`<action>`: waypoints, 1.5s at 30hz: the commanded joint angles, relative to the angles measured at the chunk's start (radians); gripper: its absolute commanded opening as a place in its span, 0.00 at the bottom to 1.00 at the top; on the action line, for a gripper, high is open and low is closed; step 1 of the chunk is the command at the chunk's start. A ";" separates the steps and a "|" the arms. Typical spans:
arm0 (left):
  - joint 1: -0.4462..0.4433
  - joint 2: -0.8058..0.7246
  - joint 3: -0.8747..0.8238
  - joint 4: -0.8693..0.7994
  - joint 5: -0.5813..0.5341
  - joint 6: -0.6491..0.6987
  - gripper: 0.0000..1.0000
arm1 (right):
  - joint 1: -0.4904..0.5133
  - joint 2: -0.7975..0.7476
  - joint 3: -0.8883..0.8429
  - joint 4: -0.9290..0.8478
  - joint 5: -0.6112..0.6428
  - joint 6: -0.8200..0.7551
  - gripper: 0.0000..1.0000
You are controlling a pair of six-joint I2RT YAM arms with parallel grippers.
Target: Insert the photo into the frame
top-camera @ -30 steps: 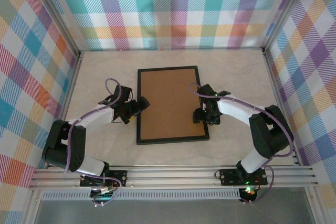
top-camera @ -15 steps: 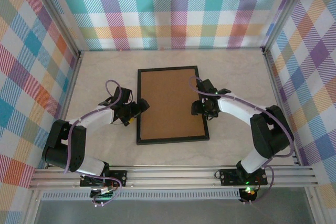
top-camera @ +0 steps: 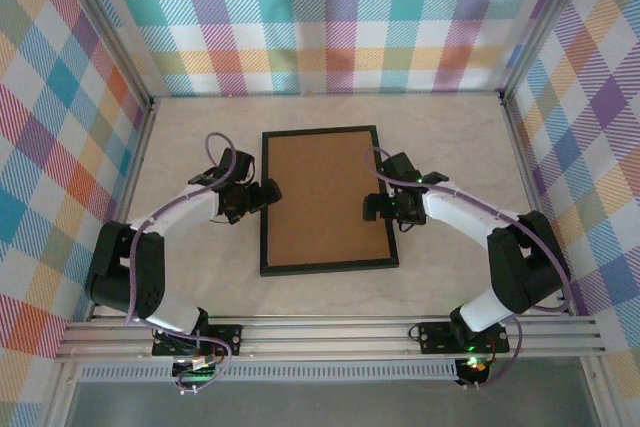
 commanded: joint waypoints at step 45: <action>-0.006 0.277 0.143 -0.145 -0.039 0.164 0.30 | -0.052 0.169 0.128 -0.050 -0.101 -0.055 0.24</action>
